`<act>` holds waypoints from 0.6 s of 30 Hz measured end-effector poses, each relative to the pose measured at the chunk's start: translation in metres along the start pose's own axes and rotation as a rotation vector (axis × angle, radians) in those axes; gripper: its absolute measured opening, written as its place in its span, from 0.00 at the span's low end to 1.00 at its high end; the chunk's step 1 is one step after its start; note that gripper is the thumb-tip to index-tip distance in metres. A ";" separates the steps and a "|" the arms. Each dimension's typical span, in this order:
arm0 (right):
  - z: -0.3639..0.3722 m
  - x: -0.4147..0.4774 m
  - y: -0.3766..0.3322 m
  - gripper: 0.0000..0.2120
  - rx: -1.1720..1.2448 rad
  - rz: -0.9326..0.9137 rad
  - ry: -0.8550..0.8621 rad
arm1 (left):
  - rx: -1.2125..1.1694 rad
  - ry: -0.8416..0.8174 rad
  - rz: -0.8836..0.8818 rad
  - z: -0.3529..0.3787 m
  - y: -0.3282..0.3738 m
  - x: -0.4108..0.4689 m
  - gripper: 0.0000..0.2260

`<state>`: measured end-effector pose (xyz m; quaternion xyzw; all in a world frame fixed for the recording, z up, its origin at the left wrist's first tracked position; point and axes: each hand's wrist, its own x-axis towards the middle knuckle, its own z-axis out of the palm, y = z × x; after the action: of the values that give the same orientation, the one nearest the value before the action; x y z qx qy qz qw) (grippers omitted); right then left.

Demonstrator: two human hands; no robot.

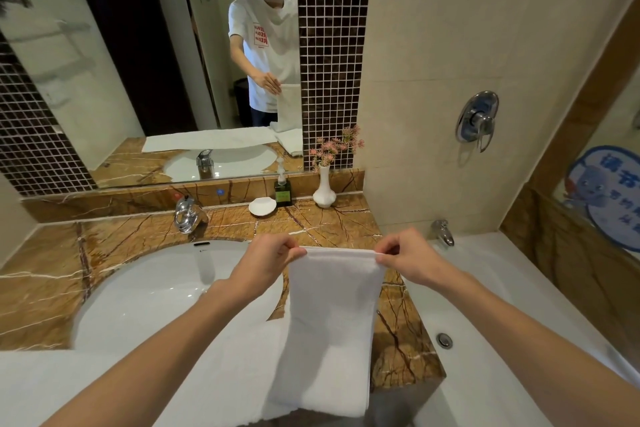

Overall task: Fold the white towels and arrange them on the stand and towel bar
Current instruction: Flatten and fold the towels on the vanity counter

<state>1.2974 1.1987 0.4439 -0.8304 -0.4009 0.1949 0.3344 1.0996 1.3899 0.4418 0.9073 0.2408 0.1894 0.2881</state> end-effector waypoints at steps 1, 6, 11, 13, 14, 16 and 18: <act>0.001 0.000 0.000 0.05 -0.003 0.007 -0.001 | -0.008 0.005 0.006 0.000 0.001 -0.001 0.05; 0.004 0.002 -0.001 0.06 -0.042 0.041 0.007 | -0.034 0.036 0.007 0.000 0.004 -0.004 0.07; 0.004 0.003 -0.004 0.06 -0.059 0.041 0.024 | -0.043 0.089 -0.001 -0.001 0.005 -0.006 0.09; 0.005 0.004 -0.004 0.05 -0.062 0.040 0.026 | -0.048 0.105 0.001 -0.001 0.005 -0.007 0.09; 0.005 0.004 -0.004 0.04 -0.064 0.040 0.026 | -0.052 0.107 -0.001 -0.001 0.005 -0.007 0.09; 0.006 0.005 -0.006 0.04 -0.065 0.041 0.026 | -0.056 0.092 -0.017 -0.001 0.002 -0.006 0.09; 0.005 0.005 -0.007 0.06 -0.058 0.026 0.035 | -0.056 0.054 -0.044 0.000 -0.001 -0.005 0.09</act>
<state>1.2935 1.2085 0.4451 -0.8481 -0.3897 0.1728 0.3147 1.0949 1.3884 0.4403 0.8879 0.2631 0.2140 0.3109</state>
